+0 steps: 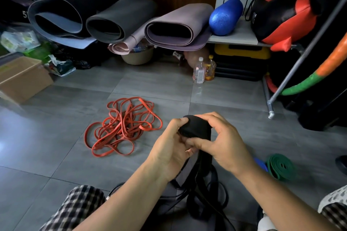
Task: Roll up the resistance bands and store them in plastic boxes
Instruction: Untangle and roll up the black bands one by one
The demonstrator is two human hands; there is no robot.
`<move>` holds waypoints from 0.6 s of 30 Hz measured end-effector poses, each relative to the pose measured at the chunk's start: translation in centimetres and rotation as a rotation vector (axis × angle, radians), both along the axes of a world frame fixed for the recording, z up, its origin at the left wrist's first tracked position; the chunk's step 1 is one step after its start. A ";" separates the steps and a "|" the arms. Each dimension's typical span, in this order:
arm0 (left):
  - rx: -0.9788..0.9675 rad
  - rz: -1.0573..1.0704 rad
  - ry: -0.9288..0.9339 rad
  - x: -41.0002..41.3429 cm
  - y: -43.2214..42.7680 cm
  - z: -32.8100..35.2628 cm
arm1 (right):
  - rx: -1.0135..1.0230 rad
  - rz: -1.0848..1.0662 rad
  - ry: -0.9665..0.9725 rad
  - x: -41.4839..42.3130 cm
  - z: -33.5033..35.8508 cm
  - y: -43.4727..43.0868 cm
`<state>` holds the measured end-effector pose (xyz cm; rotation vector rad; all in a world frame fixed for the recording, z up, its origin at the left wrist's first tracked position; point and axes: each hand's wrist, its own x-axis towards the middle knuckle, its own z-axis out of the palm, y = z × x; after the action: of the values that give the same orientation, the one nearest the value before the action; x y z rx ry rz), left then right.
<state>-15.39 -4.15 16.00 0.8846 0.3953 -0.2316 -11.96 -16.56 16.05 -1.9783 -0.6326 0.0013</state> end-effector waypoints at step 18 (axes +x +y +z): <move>0.561 -0.107 -0.427 0.1 2.6 1.0 | 0.098 0.081 0.360 0.9 2.2 -2.0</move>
<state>-15.32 -1.51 16.98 1.4737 0.0049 -0.0199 -11.04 -18.55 18.26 -1.7972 -0.4662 0.3610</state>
